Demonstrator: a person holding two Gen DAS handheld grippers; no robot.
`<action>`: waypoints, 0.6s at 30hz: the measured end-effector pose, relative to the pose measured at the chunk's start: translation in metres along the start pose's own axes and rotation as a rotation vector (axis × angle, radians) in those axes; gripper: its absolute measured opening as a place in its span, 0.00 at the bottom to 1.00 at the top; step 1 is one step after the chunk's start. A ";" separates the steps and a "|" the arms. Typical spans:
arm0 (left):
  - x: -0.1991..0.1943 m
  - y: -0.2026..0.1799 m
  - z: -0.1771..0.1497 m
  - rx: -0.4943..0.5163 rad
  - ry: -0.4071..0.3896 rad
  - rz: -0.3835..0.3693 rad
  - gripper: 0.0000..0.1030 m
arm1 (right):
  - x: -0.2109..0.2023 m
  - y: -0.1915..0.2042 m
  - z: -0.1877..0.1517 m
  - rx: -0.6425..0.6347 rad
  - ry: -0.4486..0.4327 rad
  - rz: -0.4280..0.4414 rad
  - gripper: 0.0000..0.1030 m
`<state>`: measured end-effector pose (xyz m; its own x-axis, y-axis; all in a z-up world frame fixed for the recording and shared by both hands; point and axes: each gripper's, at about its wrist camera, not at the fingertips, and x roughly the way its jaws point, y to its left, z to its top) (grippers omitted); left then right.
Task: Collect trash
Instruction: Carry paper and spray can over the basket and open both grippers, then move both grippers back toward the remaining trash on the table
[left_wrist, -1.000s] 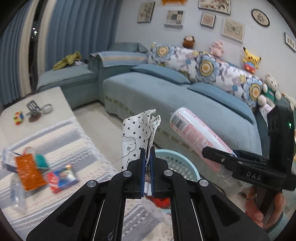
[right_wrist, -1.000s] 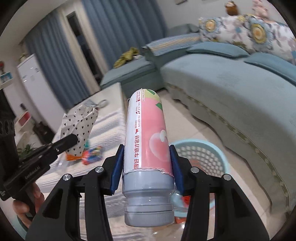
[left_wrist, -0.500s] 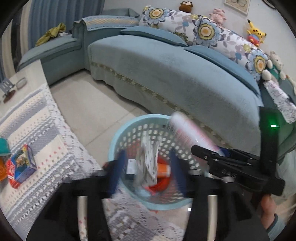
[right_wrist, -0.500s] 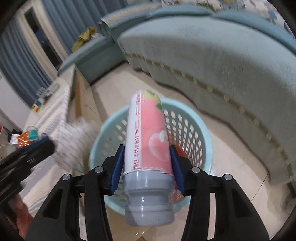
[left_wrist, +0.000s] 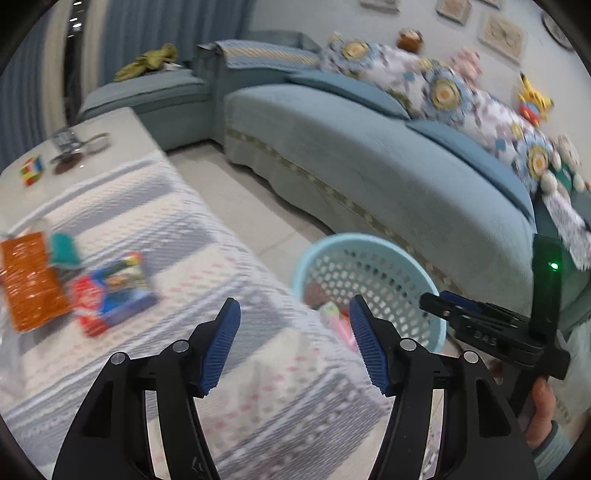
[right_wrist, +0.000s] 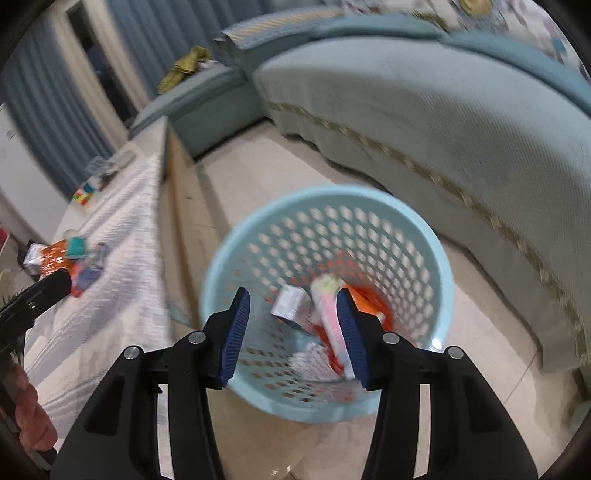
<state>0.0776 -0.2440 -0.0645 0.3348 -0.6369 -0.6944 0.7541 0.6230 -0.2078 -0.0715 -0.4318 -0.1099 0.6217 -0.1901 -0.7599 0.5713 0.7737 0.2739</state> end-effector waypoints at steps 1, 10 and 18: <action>-0.007 0.006 0.000 -0.012 -0.013 0.008 0.58 | -0.006 0.013 0.003 -0.027 -0.018 0.012 0.44; -0.112 0.126 -0.016 -0.182 -0.166 0.262 0.64 | -0.043 0.155 0.024 -0.276 -0.137 0.144 0.44; -0.144 0.223 -0.034 -0.320 -0.150 0.371 0.83 | -0.011 0.255 0.017 -0.449 -0.102 0.234 0.51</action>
<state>0.1784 0.0019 -0.0339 0.6424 -0.3902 -0.6596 0.3660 0.9124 -0.1832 0.0771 -0.2426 -0.0216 0.7671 -0.0215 -0.6412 0.1382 0.9815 0.1324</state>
